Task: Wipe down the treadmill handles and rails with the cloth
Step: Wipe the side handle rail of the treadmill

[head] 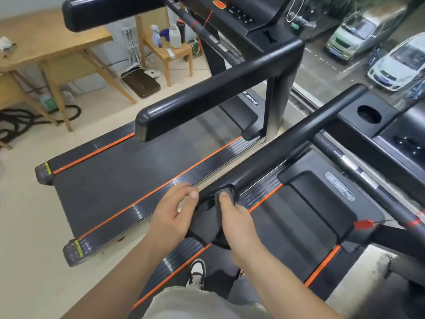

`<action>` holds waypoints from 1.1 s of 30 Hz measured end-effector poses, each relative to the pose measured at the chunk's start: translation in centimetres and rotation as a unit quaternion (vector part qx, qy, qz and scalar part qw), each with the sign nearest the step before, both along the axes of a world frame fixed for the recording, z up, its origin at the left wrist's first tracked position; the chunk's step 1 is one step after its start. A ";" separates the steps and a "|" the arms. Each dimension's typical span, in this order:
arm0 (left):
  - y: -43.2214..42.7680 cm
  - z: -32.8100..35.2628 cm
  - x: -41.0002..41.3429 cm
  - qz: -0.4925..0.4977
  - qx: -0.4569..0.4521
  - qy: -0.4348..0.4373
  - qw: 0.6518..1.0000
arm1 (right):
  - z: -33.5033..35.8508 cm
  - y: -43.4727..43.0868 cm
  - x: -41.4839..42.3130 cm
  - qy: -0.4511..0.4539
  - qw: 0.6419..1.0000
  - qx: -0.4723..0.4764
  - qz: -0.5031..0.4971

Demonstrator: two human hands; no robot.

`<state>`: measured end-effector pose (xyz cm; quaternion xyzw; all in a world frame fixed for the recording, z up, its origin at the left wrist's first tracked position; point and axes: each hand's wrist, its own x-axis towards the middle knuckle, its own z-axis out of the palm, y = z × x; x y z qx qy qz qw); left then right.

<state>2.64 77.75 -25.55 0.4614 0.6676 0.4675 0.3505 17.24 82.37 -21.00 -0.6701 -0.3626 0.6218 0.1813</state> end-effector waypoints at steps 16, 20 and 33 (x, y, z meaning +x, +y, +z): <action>4.3 3.2 1.1 0.045 -0.186 -0.158 0.969 | 3.1 7.0 3.5 -0.134 0.930 0.246 0.236; 3.3 0.2 0.2 0.056 -0.136 0.121 0.982 | -3.2 6.5 3.4 -0.216 0.867 0.280 0.350; 10.0 -2.0 5.7 -0.149 -0.200 0.438 0.864 | -1.7 8.7 8.7 -0.043 0.986 0.163 0.013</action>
